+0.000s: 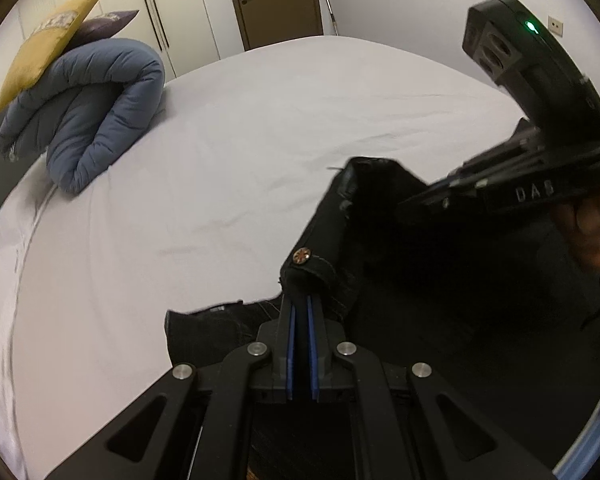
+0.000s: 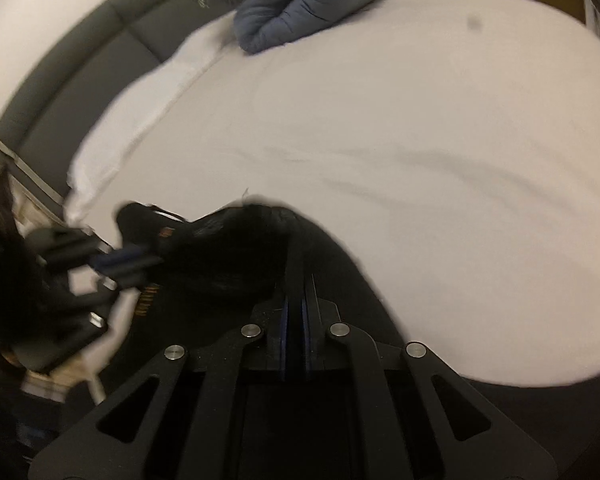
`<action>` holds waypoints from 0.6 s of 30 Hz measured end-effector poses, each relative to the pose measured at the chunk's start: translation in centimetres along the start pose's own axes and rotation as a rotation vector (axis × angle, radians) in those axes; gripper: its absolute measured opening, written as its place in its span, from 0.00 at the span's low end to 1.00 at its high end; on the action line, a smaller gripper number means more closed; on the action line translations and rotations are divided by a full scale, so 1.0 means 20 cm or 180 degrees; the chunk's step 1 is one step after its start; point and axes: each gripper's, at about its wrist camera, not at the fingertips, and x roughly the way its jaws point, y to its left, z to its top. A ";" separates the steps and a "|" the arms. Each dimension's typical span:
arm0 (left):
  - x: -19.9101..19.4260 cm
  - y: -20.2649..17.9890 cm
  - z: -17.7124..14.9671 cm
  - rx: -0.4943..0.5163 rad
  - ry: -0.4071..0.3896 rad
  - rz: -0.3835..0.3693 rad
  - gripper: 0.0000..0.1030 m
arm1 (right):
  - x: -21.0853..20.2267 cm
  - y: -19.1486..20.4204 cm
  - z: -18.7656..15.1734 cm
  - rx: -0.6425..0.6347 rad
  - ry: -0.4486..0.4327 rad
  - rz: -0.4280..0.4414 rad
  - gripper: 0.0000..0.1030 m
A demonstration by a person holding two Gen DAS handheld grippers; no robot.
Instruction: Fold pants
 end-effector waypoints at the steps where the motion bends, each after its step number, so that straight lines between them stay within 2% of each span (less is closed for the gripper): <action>1: -0.03 -0.02 -0.03 -0.0015 0.0000 -0.0014 0.05 | -0.01 0.02 -0.04 -0.0069 -0.0011 -0.0035 0.04; 4: -0.11 -0.07 -0.10 0.0007 -0.0005 -0.0005 0.05 | -0.08 0.16 -0.20 -0.0496 -0.0001 -0.0339 0.04; 9: -0.20 -0.20 -0.31 0.0213 0.0115 -0.0033 0.05 | -0.19 0.35 -0.61 -0.1275 0.0148 -0.0915 0.04; 13: -0.23 -0.32 -0.50 0.0471 0.0216 -0.0149 0.05 | -0.28 0.44 -0.91 -0.1535 0.0278 -0.1058 0.04; 16: -0.24 -0.44 -0.63 0.0754 0.0353 -0.0121 0.05 | -0.25 0.57 -1.10 -0.1714 0.0359 -0.1198 0.04; 18: -0.26 -0.48 -0.70 0.0832 0.0389 -0.0137 0.05 | -0.21 0.66 -1.22 -0.1912 0.0418 -0.1356 0.04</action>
